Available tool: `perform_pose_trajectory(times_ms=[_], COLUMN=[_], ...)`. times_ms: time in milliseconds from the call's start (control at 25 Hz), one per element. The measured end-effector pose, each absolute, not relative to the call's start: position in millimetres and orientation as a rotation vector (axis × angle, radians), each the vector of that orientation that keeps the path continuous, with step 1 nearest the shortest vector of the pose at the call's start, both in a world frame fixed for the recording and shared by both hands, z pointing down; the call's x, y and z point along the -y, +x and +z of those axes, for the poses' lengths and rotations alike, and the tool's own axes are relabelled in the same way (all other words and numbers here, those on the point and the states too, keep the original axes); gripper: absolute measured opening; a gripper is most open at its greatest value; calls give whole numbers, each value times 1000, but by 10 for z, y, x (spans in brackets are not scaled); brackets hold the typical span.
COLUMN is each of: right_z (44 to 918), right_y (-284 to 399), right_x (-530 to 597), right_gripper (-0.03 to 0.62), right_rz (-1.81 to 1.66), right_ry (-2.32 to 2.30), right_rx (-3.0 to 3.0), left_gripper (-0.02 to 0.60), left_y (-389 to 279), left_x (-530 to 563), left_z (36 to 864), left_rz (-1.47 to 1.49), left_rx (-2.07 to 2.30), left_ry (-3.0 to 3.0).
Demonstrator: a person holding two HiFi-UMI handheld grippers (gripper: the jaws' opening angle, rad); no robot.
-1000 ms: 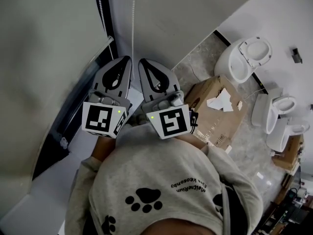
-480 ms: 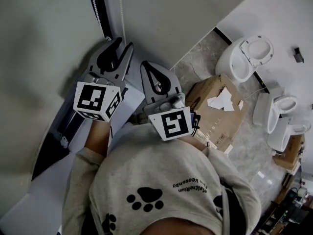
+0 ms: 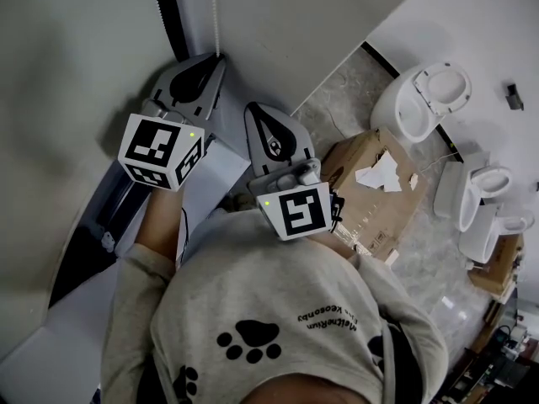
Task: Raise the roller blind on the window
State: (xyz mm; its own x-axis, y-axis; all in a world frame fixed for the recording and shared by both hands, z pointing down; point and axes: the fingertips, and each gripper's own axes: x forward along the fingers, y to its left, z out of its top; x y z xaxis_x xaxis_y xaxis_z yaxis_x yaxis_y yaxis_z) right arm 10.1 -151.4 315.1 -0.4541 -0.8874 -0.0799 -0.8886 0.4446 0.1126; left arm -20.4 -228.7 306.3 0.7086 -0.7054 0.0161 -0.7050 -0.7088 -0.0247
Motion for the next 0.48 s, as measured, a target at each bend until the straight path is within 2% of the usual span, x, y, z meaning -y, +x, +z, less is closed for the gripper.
perform_pose_trajectory(times_ms=[240,480], right_z=[3161,3116], right_y=[117,63], right_x=[1522,1526], right_gripper=[9,9], right_rz=[209,212], right_ry=[-1622,-1591], right_rx=[-2669,-2674], left_gripper=[11,11], left_y=[-120,-148], left_x=[2172,1981], left_z=[3223,3256], left_rz=[-120,-43], left_rx=[-1118,-1135], left_ry=[-2950,-2966])
